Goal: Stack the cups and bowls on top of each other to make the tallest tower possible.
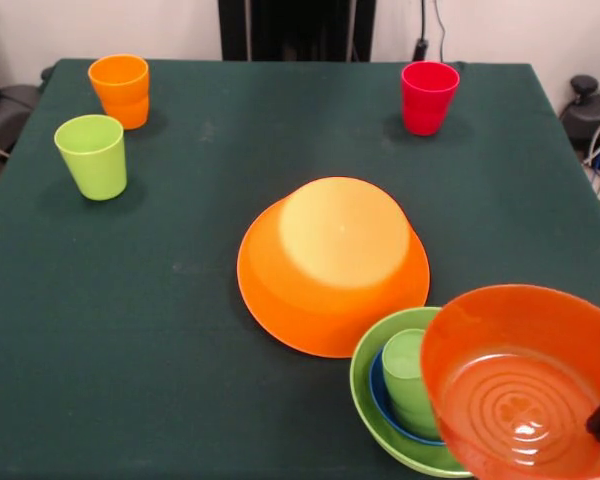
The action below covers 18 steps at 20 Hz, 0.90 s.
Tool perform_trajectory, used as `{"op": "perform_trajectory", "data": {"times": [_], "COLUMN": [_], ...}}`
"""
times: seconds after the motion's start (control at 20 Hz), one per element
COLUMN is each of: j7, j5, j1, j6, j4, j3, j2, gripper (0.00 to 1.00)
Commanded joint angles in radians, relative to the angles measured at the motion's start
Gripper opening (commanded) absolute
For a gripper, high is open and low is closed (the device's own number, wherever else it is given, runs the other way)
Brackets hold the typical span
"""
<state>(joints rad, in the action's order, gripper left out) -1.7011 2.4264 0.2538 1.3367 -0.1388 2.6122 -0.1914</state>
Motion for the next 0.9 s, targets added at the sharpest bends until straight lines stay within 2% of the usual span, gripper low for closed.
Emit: {"op": "perform_trajectory", "data": {"times": [0.05, 0.5, 0.9], "j7": [0.340, 0.324, 0.303], "j5": [-0.095, -0.341, -0.565], "j1": [0.026, 0.017, 0.003], "j6": [0.082, 0.155, 0.180], "j4": [0.061, 0.089, 0.109], "j3": [0.036, -0.182, -0.394], "j2": [-0.024, -0.032, -0.051], "gripper": [0.00, 0.00, 0.00]}}
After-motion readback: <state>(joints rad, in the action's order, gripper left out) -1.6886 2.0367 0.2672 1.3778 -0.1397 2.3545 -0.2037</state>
